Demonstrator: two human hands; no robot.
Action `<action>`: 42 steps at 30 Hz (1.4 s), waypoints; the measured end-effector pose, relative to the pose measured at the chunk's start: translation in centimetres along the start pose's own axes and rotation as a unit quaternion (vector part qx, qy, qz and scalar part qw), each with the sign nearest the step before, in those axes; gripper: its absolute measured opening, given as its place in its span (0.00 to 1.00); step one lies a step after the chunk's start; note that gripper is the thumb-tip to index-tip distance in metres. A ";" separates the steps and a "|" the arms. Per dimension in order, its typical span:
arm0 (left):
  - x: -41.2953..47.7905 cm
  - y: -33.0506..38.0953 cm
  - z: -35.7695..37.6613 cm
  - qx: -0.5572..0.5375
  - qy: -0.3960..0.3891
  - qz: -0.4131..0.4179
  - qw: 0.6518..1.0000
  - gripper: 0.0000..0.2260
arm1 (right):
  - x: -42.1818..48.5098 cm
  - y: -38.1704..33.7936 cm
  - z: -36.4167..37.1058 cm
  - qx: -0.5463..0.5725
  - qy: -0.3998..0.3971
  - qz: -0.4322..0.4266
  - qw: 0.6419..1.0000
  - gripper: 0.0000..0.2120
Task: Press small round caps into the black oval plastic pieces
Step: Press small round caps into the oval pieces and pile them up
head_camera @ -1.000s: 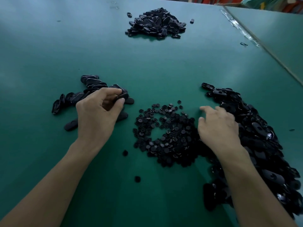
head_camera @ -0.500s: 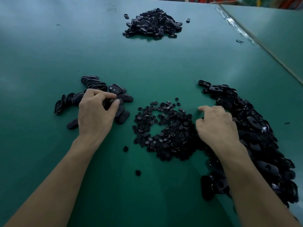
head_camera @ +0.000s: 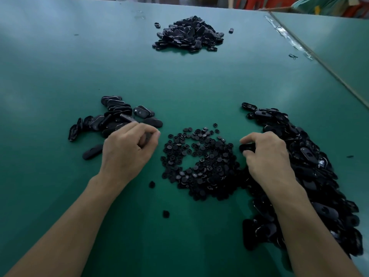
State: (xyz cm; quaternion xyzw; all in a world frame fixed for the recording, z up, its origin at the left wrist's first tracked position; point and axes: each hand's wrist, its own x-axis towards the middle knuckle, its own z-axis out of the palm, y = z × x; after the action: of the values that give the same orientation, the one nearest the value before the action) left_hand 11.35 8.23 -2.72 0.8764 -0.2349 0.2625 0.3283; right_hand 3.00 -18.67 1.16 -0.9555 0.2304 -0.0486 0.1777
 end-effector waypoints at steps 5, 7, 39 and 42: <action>-0.6 1.5 0.0 -0.053 0.005 0.015 0.998 0.07 | 0.0 0.6 0.0 0.046 0.028 -0.037 0.998 0.13; -0.6 2.6 -0.1 -0.077 0.015 0.014 0.997 0.07 | -0.1 0.6 0.2 0.055 0.041 -0.046 0.997 0.13; -1.6 4.7 -0.1 -0.422 -0.107 -0.236 0.869 0.07 | -3.3 -6.8 2.6 0.450 -0.134 -0.146 0.871 0.06; -1.6 4.6 -0.2 -0.446 -0.098 -0.240 0.857 0.04 | -3.2 -6.9 2.6 0.450 -0.131 -0.142 0.872 0.07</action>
State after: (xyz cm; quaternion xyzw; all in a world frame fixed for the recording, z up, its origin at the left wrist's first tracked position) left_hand 7.36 5.62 -1.53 0.6865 -0.1402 -0.0444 0.7121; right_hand 3.51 -10.70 1.23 -0.7923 0.0199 -0.0464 0.6080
